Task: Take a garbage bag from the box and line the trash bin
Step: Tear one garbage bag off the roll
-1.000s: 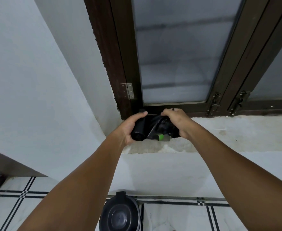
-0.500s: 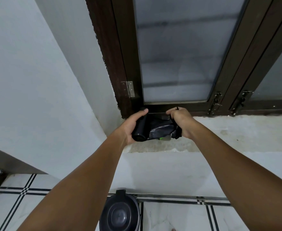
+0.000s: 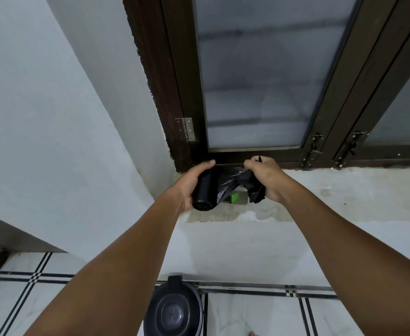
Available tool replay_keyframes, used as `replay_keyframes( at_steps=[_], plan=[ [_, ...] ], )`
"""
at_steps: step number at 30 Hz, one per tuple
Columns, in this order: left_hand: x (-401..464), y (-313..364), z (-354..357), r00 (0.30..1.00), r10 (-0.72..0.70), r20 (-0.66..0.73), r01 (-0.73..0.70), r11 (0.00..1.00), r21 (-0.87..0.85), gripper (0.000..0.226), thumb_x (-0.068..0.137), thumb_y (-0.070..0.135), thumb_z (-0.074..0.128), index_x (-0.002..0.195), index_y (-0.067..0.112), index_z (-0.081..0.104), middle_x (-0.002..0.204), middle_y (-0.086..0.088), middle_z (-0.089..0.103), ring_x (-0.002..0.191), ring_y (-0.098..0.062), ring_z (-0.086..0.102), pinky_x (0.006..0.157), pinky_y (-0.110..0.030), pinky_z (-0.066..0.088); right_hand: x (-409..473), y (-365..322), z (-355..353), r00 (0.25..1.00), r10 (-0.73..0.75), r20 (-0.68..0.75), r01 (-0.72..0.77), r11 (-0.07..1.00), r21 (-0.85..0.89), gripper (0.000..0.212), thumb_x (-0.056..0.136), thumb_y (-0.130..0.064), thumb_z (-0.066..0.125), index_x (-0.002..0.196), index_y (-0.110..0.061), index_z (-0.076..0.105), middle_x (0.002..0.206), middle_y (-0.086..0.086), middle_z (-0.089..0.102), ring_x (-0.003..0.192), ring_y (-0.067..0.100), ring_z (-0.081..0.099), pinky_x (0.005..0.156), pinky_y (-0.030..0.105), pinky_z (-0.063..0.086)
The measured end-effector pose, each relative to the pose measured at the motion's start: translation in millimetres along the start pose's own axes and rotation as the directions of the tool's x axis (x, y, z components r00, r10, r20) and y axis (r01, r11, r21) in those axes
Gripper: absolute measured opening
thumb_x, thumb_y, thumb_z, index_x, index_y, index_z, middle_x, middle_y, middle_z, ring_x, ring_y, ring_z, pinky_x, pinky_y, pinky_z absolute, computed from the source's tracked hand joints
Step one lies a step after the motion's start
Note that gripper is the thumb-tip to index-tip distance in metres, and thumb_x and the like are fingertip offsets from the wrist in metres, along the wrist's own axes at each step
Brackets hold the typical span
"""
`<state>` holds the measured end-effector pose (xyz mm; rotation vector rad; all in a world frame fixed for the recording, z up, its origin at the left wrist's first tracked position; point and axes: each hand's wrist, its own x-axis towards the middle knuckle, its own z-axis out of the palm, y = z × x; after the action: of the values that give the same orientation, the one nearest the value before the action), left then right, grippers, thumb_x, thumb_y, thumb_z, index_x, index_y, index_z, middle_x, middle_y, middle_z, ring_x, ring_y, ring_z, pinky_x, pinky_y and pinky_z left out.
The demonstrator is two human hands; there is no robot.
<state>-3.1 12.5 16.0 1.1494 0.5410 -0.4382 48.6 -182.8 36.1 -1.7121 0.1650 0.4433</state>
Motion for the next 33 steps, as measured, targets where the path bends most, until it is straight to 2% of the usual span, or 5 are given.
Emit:
replay_keyframes(
  at_steps=[7, 10, 13, 24, 33],
  plan=[
    [0.9, 4.5, -0.1, 0.999, 0.002, 0.048, -0.005, 0.999, 0.048, 0.071, 0.077, 0.061, 0.079, 0.128, 0.013, 0.069, 0.122, -0.017, 0.073, 0.113, -0.036, 0.07, 0.106, -0.051, 0.051, 5.4, -3.5, 2.1, 1.0, 0.021, -0.005, -0.021, 0.997, 0.079, 0.021, 0.091, -0.001, 0.052, 0.102, -0.014, 0.064, 0.097, 0.014, 0.063, 0.076, 0.024, 0.061, 0.063, 0.033, 0.056],
    [3.2, 5.7, -0.5, 1.0, -0.012, -0.003, 0.013, 0.979, 0.204, 0.062, 0.076, 0.051, 0.084, 0.125, 0.016, 0.069, 0.117, -0.015, 0.076, 0.112, -0.036, 0.071, 0.103, -0.055, 0.053, 3.5, -3.3, -1.3, 0.993, 0.057, 0.107, -0.05, 0.997, -0.065, 0.028, 0.089, -0.034, 0.069, 0.106, -0.013, 0.068, 0.101, 0.014, 0.074, 0.09, 0.03, 0.072, 0.082, 0.045, 0.061],
    [2.6, 7.6, 1.9, 0.999, 0.016, -0.033, -0.007, 0.969, 0.246, 0.054, 0.08, 0.044, 0.082, 0.124, 0.015, 0.07, 0.112, -0.015, 0.077, 0.106, -0.035, 0.073, 0.099, -0.052, 0.056, -2.0, -5.4, -1.6, 0.971, 0.019, 0.24, 0.064, 0.941, -0.332, 0.046, 0.074, -0.054, 0.084, 0.091, -0.011, 0.074, 0.082, 0.001, 0.076, 0.076, 0.017, 0.071, 0.071, 0.03, 0.054],
    [-5.9, 11.0, 4.9, 0.997, 0.01, -0.076, 0.003, 0.986, 0.168, 0.038, 0.091, 0.043, 0.067, 0.114, 0.013, 0.069, 0.099, -0.014, 0.075, 0.084, -0.029, 0.07, 0.073, -0.032, 0.056, -0.9, -6.4, 3.0, 0.996, -0.042, 0.084, 0.057, 0.98, -0.191, 0.024, 0.082, 0.0, 0.066, 0.075, -0.017, 0.05, 0.069, 0.007, 0.051, 0.057, 0.02, 0.049, 0.05, 0.025, 0.043],
    [-2.8, 5.4, 1.9, 0.986, 0.049, -0.159, -0.015, 0.977, 0.211, 0.046, 0.085, 0.034, 0.076, 0.124, 0.013, 0.066, 0.113, -0.014, 0.076, 0.099, -0.032, 0.073, 0.076, -0.036, 0.061, -0.5, -6.2, 5.8, 1.0, -0.013, -0.004, 0.013, 0.993, -0.116, 0.023, 0.093, -0.001, 0.047, 0.099, -0.016, 0.063, 0.096, 0.011, 0.064, 0.081, 0.025, 0.061, 0.069, 0.034, 0.054]
  ],
)
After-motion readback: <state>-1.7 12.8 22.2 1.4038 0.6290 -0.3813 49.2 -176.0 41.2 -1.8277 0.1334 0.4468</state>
